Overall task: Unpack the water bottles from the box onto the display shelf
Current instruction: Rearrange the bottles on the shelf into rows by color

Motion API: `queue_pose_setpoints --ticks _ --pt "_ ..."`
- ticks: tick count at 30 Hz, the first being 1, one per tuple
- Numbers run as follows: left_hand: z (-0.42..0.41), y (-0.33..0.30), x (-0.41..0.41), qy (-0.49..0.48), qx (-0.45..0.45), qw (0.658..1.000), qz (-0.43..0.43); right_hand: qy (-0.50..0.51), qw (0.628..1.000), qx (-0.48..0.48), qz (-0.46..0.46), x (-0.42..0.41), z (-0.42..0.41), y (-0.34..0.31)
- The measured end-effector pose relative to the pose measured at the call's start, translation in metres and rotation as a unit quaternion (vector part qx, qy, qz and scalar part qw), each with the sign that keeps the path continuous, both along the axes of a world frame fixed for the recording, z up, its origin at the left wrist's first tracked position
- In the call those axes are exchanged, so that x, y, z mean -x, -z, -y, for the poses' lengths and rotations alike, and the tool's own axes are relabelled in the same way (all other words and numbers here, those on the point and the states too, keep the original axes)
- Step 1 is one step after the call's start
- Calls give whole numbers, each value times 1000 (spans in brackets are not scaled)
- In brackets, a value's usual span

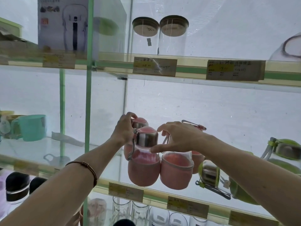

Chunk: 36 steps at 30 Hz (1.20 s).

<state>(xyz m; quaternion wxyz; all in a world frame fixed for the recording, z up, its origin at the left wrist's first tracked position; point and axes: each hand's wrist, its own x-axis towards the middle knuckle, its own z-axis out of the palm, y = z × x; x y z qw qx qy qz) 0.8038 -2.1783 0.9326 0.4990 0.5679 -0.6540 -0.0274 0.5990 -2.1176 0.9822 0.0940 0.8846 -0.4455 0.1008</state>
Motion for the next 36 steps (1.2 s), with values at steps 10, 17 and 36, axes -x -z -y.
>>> queue_pose_setpoints --ticks 10,17,36 --pt "-24 0 -2 117 -197 972 -48 -19 998 50 15 -16 -8 -2" --pt "-34 2 -11 52 -230 972 15 -28 998 48 22 -24 -10 -2" --pt "-29 18 -3 61 -156 986 -2 -28 994 -34 102 -21 -1 -2"
